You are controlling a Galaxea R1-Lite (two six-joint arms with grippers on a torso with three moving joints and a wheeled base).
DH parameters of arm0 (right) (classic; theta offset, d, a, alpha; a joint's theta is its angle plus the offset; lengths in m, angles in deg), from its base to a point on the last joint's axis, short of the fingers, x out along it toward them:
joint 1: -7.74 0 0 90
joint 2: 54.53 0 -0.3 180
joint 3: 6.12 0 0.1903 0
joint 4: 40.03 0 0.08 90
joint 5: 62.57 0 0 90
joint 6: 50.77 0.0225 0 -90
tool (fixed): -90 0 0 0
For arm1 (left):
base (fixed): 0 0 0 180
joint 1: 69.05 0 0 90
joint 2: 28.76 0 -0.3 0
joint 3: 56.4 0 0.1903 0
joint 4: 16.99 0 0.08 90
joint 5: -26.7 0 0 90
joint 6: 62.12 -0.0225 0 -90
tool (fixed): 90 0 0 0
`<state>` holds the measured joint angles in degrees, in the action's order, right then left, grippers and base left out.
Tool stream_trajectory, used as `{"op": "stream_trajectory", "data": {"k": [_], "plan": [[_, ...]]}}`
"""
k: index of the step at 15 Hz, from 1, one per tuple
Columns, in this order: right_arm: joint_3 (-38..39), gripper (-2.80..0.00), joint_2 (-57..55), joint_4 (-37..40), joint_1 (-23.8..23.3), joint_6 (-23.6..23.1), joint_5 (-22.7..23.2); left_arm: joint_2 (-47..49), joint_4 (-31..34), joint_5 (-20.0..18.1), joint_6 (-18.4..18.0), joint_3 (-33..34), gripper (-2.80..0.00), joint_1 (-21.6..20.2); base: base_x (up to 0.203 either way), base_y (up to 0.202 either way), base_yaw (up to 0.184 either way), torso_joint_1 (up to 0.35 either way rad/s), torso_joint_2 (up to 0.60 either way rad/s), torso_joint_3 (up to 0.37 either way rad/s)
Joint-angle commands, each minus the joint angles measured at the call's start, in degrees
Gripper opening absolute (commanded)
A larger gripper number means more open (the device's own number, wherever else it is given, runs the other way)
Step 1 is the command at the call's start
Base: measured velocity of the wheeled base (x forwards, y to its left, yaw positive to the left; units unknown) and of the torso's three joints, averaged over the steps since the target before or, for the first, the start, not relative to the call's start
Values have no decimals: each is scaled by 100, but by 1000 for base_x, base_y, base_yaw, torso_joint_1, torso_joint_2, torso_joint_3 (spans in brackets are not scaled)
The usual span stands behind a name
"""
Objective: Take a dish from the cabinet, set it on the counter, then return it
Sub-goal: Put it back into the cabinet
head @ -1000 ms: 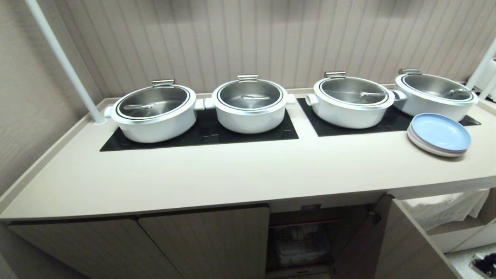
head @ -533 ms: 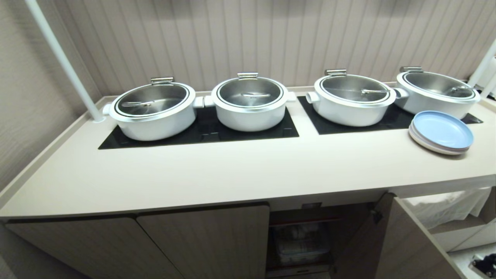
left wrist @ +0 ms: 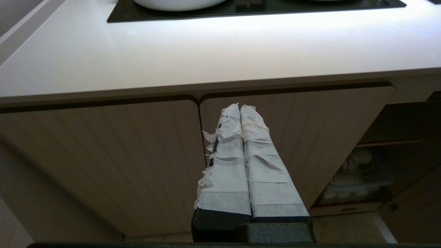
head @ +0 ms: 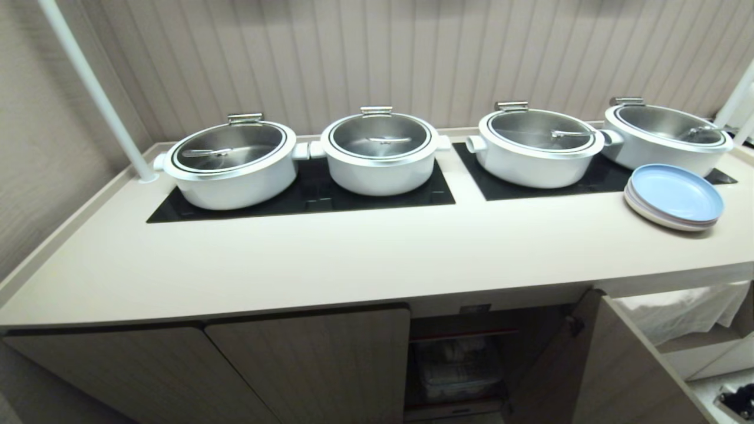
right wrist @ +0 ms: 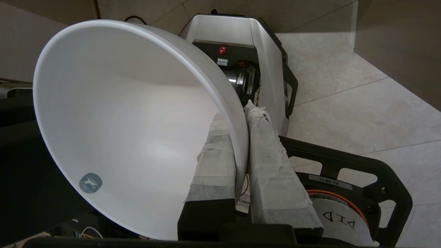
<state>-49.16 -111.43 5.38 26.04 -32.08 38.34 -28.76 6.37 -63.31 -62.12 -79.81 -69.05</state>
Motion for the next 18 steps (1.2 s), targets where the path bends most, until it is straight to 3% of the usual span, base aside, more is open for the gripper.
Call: {"op": "stream_trajectory", "data": {"k": [1, 18], "plan": [[8, -280, 3, 20, 7, 12, 8, 0, 0, -1, 0, 5, -280, 0, 0, 0, 0, -96, 194, 103], [16, -280, -3, 28, -2, 12, -24, 0, 0, -6, 0, 1, -280, 0, 0, 0, 0, -126, 274, 145]]}}
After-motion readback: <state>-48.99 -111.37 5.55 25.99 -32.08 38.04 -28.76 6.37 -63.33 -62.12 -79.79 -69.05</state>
